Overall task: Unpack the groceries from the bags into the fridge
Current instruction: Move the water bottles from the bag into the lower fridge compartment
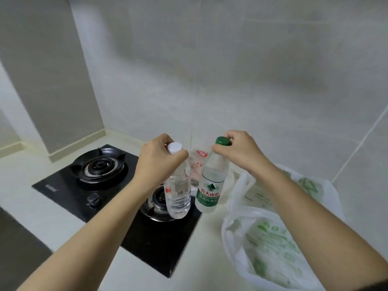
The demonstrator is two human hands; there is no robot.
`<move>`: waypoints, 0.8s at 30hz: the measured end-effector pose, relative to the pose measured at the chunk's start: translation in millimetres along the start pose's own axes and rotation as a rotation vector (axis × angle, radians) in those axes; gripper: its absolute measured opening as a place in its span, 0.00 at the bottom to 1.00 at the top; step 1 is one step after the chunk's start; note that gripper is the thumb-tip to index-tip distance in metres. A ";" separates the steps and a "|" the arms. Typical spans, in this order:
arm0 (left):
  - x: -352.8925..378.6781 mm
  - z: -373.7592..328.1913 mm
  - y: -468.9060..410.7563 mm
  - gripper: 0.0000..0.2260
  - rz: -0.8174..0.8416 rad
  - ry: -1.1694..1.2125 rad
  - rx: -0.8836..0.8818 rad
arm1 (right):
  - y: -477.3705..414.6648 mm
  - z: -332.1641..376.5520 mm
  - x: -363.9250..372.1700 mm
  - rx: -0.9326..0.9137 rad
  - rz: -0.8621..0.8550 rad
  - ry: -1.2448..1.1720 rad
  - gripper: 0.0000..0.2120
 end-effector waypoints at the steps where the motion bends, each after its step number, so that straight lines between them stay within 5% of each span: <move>1: -5.4 11.5 7.7 0.09 0.000 -0.027 -0.021 | 5.9 -2.9 15.9 0.000 0.035 0.002 0.11; 14: -47.9 139.0 112.8 0.10 -0.118 -0.193 -0.319 | 73.0 -60.9 148.9 0.072 0.246 0.080 0.10; 24: -44.5 166.6 151.6 0.09 -0.138 -0.139 -0.356 | 93.6 -83.4 166.5 0.093 0.149 0.069 0.09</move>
Point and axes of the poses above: each hand's wrist, its own y-axis away from the middle knuckle, its own x-axis out of the palm, z = x × y, the point moved 6 cm from there along -y, towards the middle knuckle, and after that the axes turned 7 degrees about y, right-handed, at the moved point
